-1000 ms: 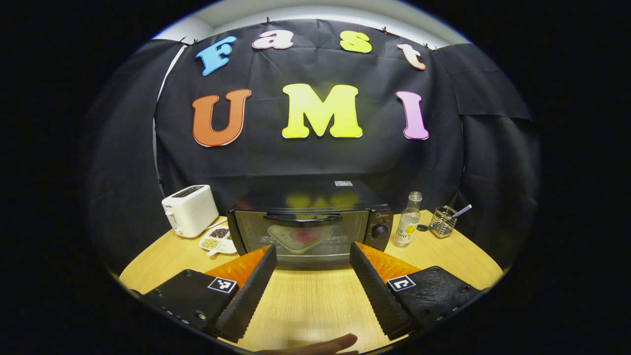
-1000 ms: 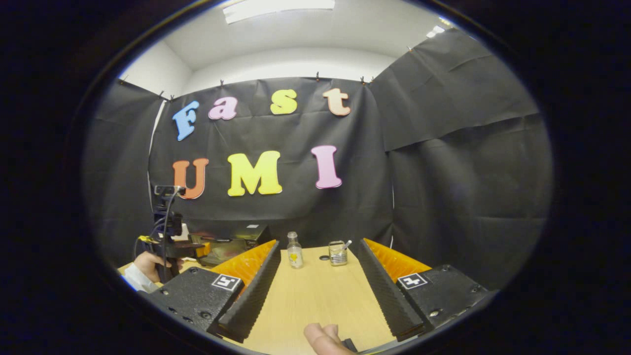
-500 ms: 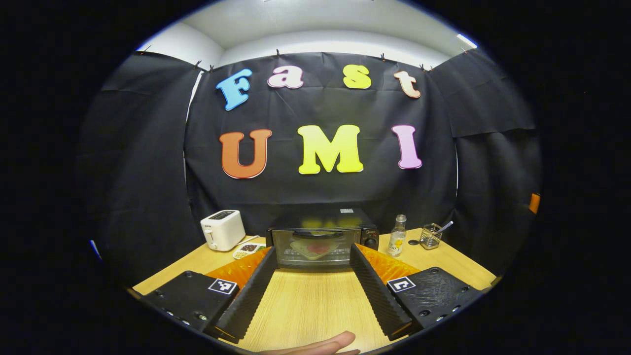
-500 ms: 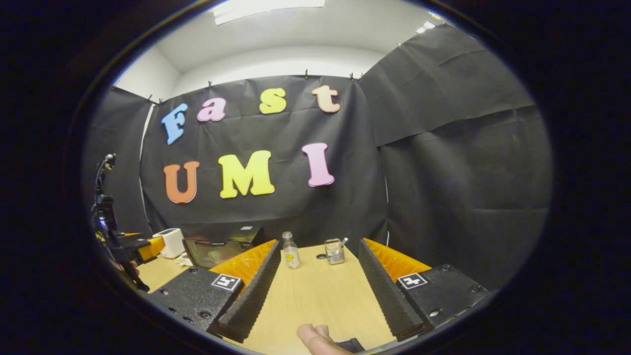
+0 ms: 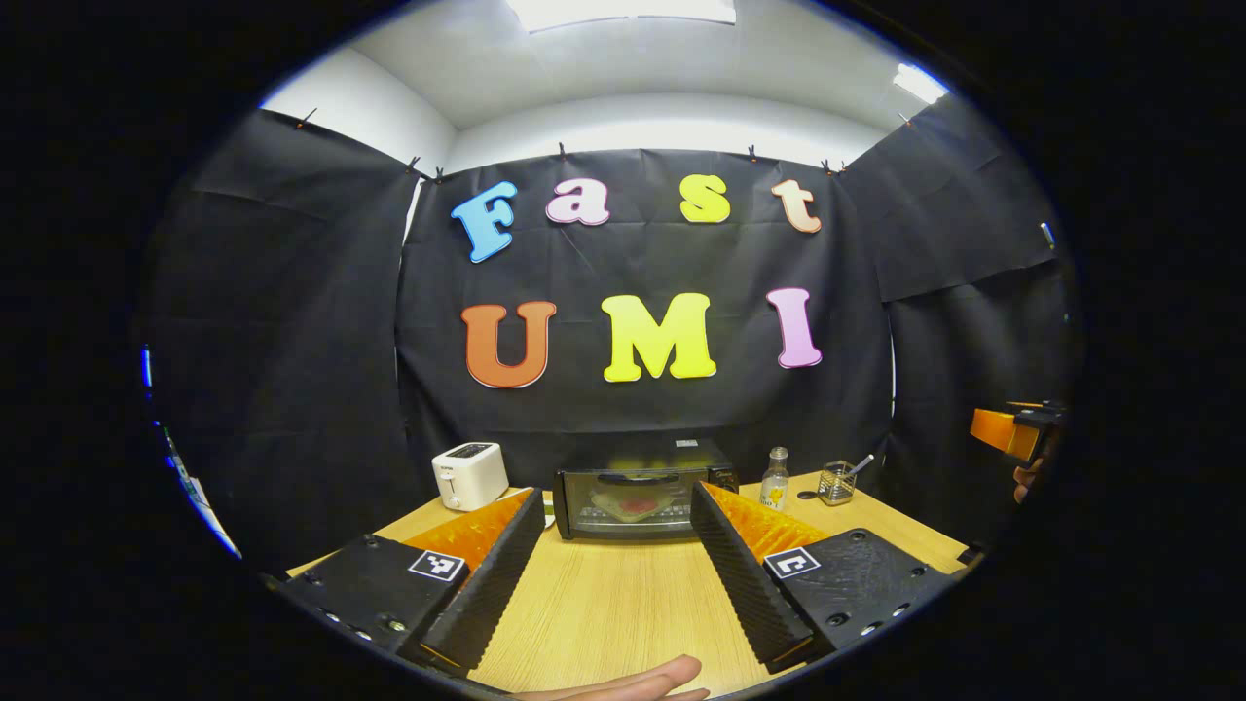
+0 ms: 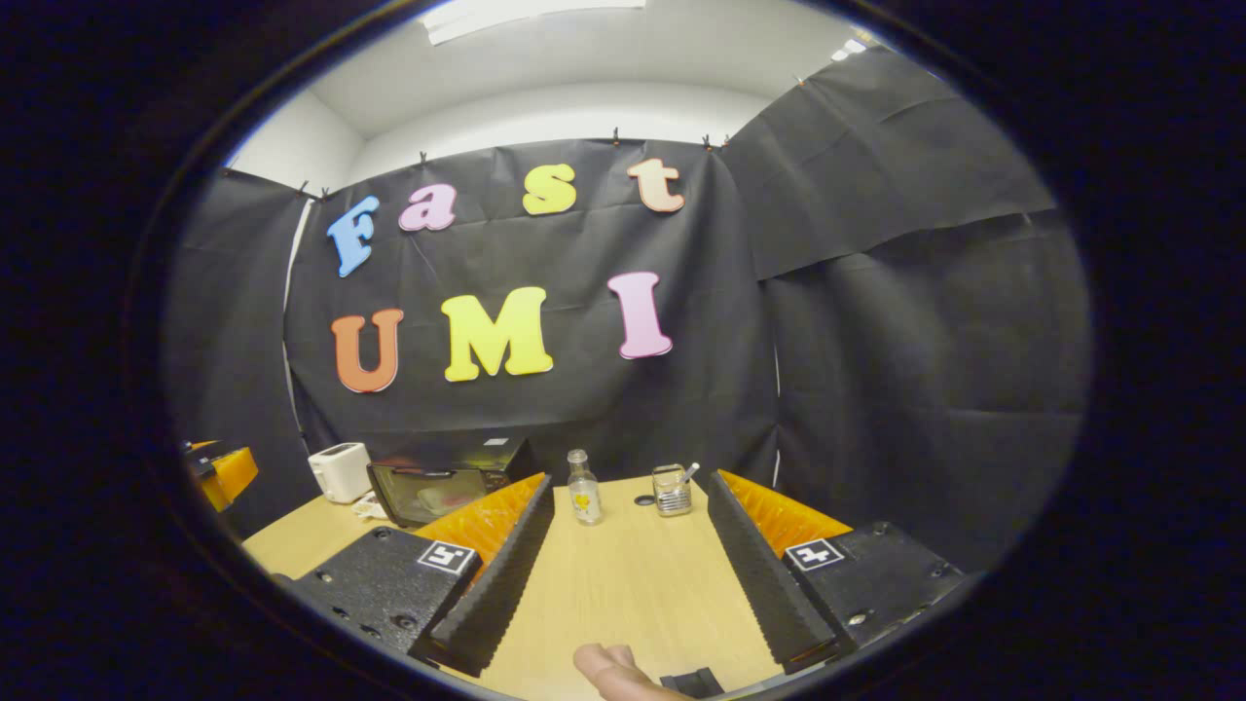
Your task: Open the electric oven with the left hand, put the food in, and close the electric oven.
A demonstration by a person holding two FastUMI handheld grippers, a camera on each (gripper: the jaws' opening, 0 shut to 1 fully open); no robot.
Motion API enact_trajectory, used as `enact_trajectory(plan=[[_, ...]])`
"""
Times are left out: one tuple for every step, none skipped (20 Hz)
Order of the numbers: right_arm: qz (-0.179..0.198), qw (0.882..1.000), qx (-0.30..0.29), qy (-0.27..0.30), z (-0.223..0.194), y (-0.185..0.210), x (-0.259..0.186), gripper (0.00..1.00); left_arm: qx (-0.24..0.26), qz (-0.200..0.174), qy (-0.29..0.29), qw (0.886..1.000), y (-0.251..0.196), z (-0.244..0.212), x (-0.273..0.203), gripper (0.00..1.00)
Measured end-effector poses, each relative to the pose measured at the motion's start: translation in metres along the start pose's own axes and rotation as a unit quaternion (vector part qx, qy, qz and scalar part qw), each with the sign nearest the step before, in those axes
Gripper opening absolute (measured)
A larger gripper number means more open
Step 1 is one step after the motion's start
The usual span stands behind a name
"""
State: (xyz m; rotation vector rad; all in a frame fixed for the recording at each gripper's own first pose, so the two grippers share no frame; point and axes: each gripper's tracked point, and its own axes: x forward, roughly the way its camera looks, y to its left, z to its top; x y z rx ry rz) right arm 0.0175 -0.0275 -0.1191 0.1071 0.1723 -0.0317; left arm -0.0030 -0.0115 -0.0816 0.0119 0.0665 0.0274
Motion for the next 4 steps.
enact_trajectory(plan=[[-0.002,1.0,-0.008,-0.003,0.003,0.0,-0.001,1.0,0.002,-0.001,0.0,1.0,0.001,0.004,-0.002,0.95],[-0.006,1.0,-0.017,-0.007,0.008,0.0,-0.002,0.96,0.003,-0.002,-0.001,1.0,0.0,0.006,-0.003,0.95],[-0.012,1.0,-0.026,-0.01,0.012,0.001,-0.005,0.96,0.002,-0.002,-0.001,1.0,-0.001,0.008,-0.004,0.95],[-0.016,0.999,-0.034,-0.016,0.018,0.003,-0.007,0.95,-0.003,-0.002,-0.002,1.0,-0.001,0.011,-0.004,0.95]])
